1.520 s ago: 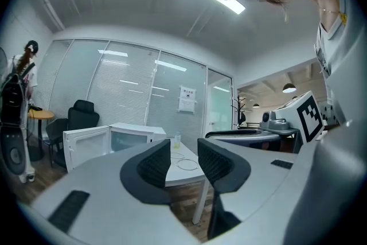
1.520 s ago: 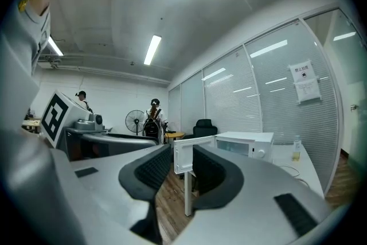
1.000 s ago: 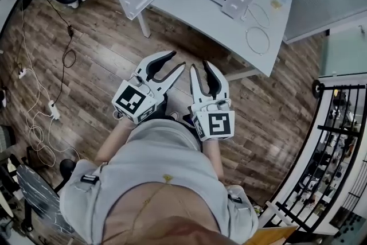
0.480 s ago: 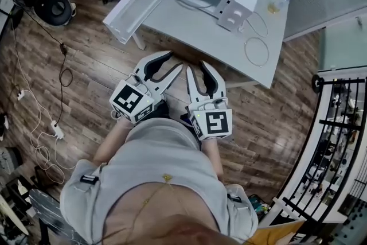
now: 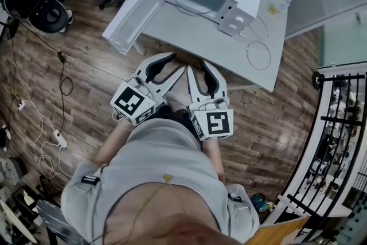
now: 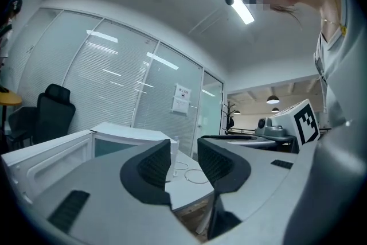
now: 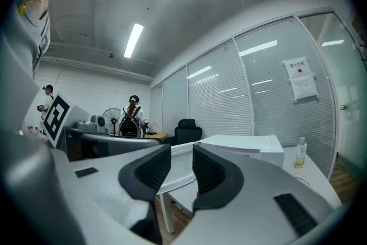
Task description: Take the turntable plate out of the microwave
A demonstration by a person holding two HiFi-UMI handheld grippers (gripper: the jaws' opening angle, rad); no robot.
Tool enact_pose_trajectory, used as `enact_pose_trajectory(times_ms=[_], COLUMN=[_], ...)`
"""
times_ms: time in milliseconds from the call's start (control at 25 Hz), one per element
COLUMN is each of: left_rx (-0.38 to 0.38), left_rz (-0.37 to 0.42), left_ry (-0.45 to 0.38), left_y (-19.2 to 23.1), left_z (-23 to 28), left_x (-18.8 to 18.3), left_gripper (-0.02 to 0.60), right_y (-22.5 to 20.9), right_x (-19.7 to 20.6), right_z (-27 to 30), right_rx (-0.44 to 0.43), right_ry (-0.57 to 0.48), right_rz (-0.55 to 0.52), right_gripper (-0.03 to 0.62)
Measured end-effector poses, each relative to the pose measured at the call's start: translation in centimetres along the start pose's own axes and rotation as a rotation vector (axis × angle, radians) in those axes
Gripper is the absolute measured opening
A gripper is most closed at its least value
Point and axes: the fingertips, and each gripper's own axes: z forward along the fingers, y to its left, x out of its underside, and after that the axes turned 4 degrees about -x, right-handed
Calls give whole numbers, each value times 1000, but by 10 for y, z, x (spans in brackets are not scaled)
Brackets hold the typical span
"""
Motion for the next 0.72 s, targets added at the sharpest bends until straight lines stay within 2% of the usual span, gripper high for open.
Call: enact_pose_trajectory(times_ms=[400,720], left_rx=[1,-28], left_rz=[-15,2], left_ry=[-6,-1], left_y=[12,41], left_z=[5,38], left_x=[-7,-9], left_gripper=[150,150], right_y=[-3,-31], right_x=[-1,-3], right_z=[13,51], right_rx=[1,-38], right_ry=[18,6], right_rz=[-5,6], right_gripper=[126,126])
